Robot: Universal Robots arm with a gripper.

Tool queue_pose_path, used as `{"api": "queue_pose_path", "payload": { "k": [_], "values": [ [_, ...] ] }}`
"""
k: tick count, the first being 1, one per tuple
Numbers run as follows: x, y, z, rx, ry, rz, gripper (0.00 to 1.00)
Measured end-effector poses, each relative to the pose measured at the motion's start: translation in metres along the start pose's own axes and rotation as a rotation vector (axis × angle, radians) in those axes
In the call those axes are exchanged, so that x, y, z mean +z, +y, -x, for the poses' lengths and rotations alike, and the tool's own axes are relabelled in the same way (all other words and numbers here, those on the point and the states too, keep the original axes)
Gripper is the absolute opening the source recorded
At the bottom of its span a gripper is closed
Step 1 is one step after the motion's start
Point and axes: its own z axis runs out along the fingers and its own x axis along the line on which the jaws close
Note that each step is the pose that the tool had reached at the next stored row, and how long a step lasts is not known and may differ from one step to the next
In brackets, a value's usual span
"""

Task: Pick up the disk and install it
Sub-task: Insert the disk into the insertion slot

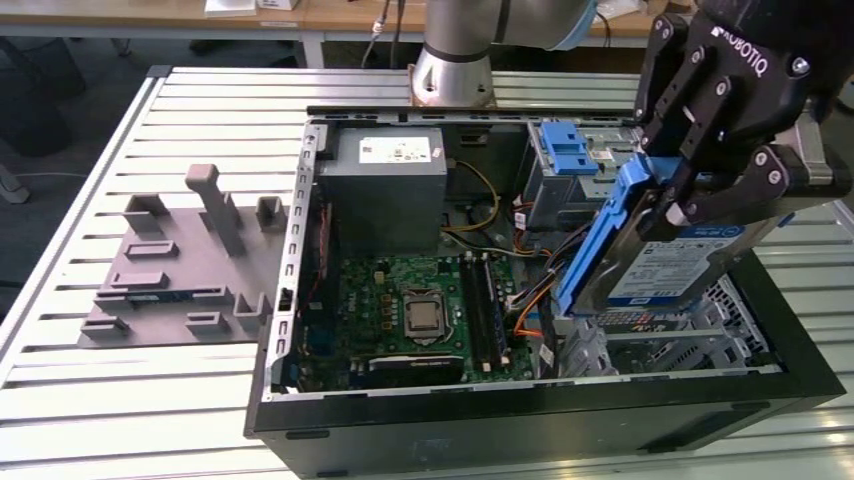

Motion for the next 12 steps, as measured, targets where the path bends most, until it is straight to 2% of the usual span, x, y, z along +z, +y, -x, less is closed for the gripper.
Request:
{"api": "queue_pose_path", "payload": {
  "k": [12],
  "values": [
    [0.0014,-0.0052,-0.0002,0.000,0.0000,0.0000,0.37]
  ]
}}
